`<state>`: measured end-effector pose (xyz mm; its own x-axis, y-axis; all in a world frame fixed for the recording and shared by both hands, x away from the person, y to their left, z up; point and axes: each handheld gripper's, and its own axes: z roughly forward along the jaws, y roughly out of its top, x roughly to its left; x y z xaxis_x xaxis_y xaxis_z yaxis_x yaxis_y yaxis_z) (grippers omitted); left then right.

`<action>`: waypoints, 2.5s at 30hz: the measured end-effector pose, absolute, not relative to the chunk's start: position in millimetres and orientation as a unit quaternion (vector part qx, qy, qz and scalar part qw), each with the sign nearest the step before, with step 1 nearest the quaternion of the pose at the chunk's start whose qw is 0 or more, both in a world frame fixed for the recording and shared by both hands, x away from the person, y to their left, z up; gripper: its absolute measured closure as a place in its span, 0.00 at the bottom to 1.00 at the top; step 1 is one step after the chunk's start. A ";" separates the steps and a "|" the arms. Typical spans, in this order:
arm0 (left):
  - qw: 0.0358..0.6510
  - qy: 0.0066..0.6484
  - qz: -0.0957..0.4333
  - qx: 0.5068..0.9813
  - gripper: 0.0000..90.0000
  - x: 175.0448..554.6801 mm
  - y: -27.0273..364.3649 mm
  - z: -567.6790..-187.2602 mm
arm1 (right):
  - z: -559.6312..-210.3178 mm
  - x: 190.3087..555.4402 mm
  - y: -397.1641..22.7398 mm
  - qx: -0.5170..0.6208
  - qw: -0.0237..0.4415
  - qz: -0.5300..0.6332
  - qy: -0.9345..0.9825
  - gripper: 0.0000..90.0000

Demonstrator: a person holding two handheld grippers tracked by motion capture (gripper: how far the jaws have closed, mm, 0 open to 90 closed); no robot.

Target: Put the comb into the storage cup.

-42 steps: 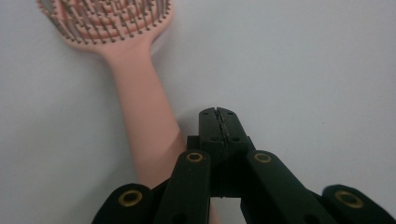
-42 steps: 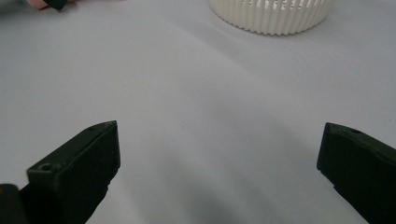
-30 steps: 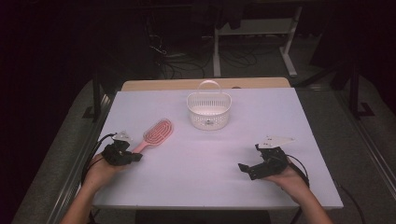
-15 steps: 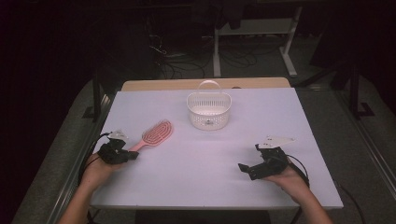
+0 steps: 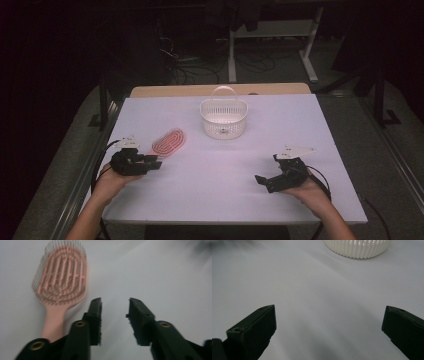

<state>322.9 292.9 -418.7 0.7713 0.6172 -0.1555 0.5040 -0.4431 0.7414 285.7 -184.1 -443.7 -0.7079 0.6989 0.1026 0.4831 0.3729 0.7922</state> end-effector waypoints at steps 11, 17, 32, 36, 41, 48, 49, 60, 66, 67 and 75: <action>0.450 0.289 0.061 0.843 0.20 315.9 267.8 -421.8 | -442.5 285.3 -184.5 0.362 0.126 0.432 0.817 0.00; 0.463 0.269 0.052 0.843 0.02 314.3 257.0 -426.2 | -442.5 285.0 -184.4 0.361 0.127 0.432 0.817 0.00; 0.459 0.253 0.036 0.851 0.00 314.5 251.8 -429.8 | -442.8 285.0 -184.3 0.361 0.127 0.431 0.817 0.00; 0.456 0.253 0.044 0.852 0.00 314.5 251.8 -429.7 | -443.1 285.3 -184.4 0.361 0.127 0.431 0.817 0.00; 0.456 0.251 0.050 0.852 0.00 314.6 252.4 -429.3 | -443.3 285.5 -184.7 0.361 0.127 0.431 0.817 0.00; 0.452 0.255 0.052 0.853 0.00 316.7 252.0 -427.1 | -443.4 285.5 -184.1 0.361 0.126 0.431 0.817 0.00; 0.452 0.254 0.054 0.854 0.00 317.2 251.8 -426.5 | -443.4 285.5 -183.9 0.360 0.126 0.431 0.818 0.00; 0.451 0.261 0.055 0.852 0.00 325.0 253.2 -417.5 | -443.6 285.7 -183.8 0.360 0.126 0.432 0.818 0.00; 0.449 0.260 0.063 0.853 0.00 328.0 251.9 -412.2 | -443.5 286.3 -184.2 0.361 0.125 0.433 0.817 0.00; 0.449 0.260 0.062 0.852 0.00 328.9 251.6 -411.4 | -443.5 286.4 -184.3 0.361 0.126 0.434 0.816 0.00; 0.451 0.261 0.063 0.851 0.00 334.8 251.1 -404.9 | -443.1 286.4 -184.8 0.361 0.126 0.435 0.815 0.00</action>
